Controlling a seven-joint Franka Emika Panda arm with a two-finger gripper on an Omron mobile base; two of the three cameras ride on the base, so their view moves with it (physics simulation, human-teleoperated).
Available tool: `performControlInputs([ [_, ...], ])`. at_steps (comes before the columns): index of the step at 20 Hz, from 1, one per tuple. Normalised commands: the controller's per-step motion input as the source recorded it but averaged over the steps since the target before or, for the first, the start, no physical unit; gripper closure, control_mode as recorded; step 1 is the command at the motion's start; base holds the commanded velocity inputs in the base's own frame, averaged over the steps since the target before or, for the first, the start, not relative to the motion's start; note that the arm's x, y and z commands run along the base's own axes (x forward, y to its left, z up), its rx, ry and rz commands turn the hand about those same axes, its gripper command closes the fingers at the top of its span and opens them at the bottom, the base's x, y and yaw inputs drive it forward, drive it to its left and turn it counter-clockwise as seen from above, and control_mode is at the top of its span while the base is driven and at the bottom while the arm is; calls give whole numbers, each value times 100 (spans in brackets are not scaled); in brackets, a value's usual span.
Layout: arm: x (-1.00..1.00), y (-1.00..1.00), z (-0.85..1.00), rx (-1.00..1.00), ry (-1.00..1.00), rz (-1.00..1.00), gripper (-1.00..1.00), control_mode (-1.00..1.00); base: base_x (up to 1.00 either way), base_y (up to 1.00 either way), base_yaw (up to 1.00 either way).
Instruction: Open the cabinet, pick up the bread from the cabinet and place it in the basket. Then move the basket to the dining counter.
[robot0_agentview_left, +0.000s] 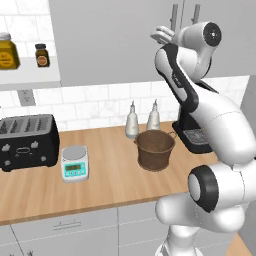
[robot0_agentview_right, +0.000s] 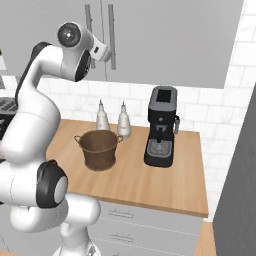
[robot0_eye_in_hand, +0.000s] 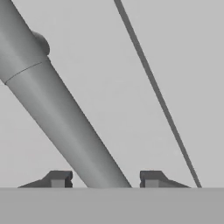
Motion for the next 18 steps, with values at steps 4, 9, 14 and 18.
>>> performControlInputs([
  [4, -49, 2, 34, 9, 0, 0, 100, -100, 0, 0, 0],
  [9, -99, 0, 43, 7, 0, -1, 100, -100, 0, 0, 0],
  [14, -100, 0, 53, 1, 0, -1, 100, -100, 0, 0, 0],
  [18, -100, 3, 52, 0, 0, 0, 100, -100, 0, 0, 0],
])
